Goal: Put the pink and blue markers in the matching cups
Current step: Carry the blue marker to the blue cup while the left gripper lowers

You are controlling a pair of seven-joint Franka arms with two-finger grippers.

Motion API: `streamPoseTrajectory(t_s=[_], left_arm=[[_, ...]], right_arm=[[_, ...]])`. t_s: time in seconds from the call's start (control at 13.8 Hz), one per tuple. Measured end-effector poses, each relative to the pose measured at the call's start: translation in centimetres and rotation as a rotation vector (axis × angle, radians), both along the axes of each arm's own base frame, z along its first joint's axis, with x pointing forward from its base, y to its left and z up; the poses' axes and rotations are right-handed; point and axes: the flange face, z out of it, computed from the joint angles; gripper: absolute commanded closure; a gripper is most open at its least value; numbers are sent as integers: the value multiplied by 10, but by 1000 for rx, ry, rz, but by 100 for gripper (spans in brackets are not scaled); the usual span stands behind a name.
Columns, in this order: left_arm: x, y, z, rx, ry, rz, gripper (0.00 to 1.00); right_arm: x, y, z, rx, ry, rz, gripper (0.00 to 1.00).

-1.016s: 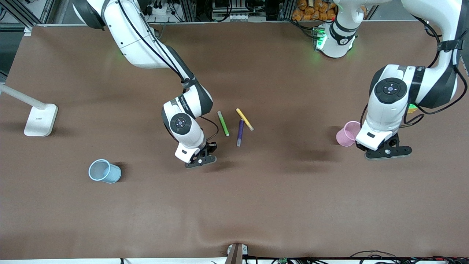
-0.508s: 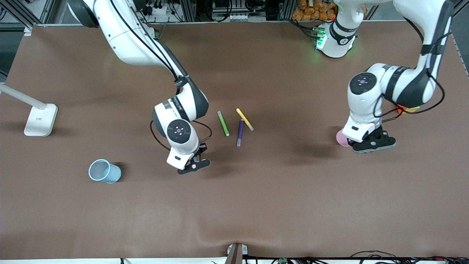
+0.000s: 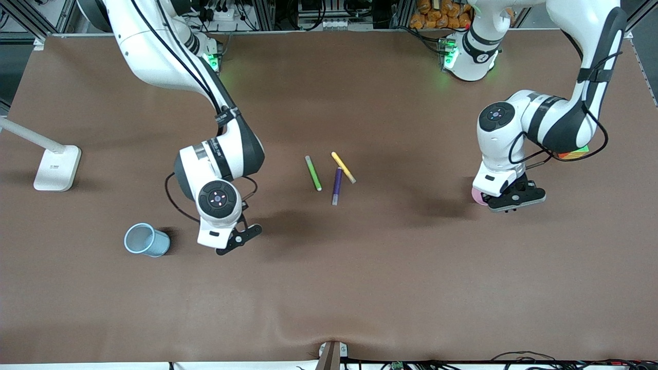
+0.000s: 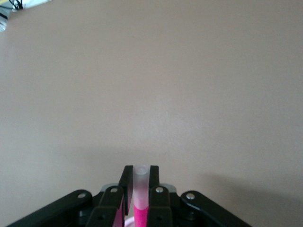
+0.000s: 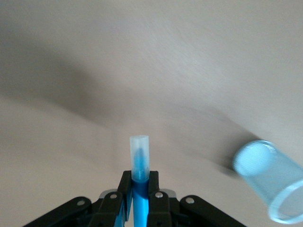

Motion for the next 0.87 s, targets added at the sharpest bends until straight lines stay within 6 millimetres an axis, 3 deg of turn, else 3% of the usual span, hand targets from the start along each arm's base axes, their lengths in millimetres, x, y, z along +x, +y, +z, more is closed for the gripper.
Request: streamPoseTrajectory(t_s=[0.07, 0.15, 0.22, 0.29, 0.58, 0.87], left_arm=[[-1, -4, -5, -7, 2, 5, 93], [-2, -7, -8, -11, 6, 7, 73], [-3, -9, -11, -13, 9, 5, 28], [-3, -10, -11, -13, 9, 4, 0], [2, -11, 0, -16, -13, 3, 0], [10, -12, 14, -22, -46, 4, 0]], right_arm=[[3, -15, 2, -32, 30, 56, 100], [8, -31, 4, -54, 57, 108, 100], [14, -50, 7, -66, 83, 160, 100], [19, -68, 11, -73, 109, 211, 100], [33, -119, 24, -148, 186, 384, 100], [38, -131, 33, -303, 208, 470, 100]])
